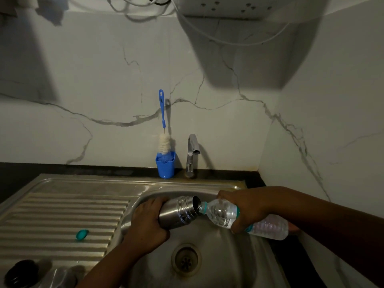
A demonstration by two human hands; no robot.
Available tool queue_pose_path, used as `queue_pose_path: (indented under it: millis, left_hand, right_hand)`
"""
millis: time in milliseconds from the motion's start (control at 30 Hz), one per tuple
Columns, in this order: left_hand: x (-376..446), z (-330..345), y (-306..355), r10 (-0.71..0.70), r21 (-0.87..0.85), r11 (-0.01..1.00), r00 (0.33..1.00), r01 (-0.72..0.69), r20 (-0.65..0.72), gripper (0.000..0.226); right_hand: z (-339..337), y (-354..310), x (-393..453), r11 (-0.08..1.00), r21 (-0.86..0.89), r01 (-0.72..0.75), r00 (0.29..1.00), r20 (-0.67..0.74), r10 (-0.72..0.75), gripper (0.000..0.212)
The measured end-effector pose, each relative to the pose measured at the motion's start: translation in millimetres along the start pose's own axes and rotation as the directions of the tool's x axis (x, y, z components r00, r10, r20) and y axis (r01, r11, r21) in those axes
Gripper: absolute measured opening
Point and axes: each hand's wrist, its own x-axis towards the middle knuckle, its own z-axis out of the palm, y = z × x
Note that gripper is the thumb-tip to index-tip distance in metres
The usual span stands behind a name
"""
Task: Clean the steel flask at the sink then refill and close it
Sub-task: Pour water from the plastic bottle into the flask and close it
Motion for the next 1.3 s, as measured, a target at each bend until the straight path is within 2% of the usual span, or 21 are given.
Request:
queue_pose_path:
  millis: [333,600,1033,1300]
  left_hand:
    - [-3,0,-4,0.012,0.007,1.000,1.000,-0.012,0.002,0.075]
    - [-6,2,-8,-0.007,0.011,1.000,1.000,0.007,0.000,0.076]
    - [-7,6,-12,-0.033,-0.021,0.999,0.999,0.034,0.038,0.079]
    - [-8,9,-14,-0.039,-0.033,0.999,0.999,0.040,0.028,0.079]
  right_hand:
    - [1,-4,2,0.999,-0.007,-0.032,0.999,0.020,0.032,0.082]
    - [0,-10,3,0.999,-0.013,-0.030,0.999,0.025,0.030,0.075]
    - [-3,-21,2,0.994,-0.031,-0.108,0.992,0.059,0.110,0.079]
    - [-4,-24,2,0.994,-0.043,-0.098,0.993,0.065,0.101,0.079]
